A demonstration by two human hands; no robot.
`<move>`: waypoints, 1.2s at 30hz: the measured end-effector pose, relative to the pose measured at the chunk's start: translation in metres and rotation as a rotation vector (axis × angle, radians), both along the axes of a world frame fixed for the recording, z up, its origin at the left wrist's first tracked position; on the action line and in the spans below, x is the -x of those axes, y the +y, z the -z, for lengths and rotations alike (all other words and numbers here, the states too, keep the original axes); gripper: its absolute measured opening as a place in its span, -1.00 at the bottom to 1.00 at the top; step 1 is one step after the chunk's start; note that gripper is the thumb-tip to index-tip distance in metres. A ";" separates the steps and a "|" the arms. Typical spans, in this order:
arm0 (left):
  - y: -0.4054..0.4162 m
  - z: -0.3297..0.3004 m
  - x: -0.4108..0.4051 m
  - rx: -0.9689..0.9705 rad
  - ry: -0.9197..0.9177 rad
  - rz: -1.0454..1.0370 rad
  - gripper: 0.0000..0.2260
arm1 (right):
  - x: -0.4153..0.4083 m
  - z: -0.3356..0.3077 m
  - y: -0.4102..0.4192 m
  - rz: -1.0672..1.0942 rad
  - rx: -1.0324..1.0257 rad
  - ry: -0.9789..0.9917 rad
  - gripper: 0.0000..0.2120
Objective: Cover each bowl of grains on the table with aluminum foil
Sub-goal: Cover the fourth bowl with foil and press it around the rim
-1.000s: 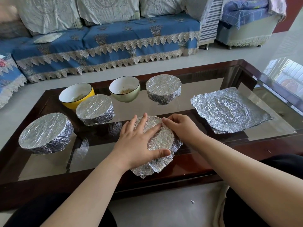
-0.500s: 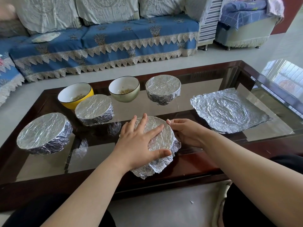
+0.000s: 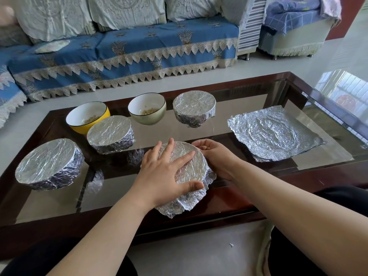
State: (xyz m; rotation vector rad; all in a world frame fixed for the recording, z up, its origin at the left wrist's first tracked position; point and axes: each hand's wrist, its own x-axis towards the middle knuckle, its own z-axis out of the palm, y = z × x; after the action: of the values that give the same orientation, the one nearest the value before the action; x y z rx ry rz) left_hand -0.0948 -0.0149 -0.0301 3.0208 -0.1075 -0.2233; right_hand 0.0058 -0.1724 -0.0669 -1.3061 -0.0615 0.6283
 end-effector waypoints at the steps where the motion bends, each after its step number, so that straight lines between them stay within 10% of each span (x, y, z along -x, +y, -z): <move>1: -0.001 0.000 0.001 -0.003 -0.005 -0.005 -0.14 | 0.000 0.001 0.002 0.011 0.020 -0.033 -0.86; 18: -0.022 -0.004 0.010 -0.062 0.039 -0.144 -0.11 | 0.006 -0.019 -0.005 -0.033 0.730 -0.706 -0.79; 32: 0.009 -0.004 0.010 -0.005 0.043 0.047 0.16 | -0.002 -0.021 -0.003 -0.109 0.718 -0.725 -0.78; 36: 0.009 -0.004 0.011 -0.020 0.016 0.038 0.17 | -0.002 -0.012 -0.008 -0.061 0.468 -0.476 -0.81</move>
State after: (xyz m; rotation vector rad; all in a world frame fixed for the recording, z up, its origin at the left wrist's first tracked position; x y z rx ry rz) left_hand -0.1057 -0.0061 -0.0265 3.0386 -0.1624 -0.2541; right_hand 0.0082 -0.1807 -0.0554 -1.8949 -0.3627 0.3798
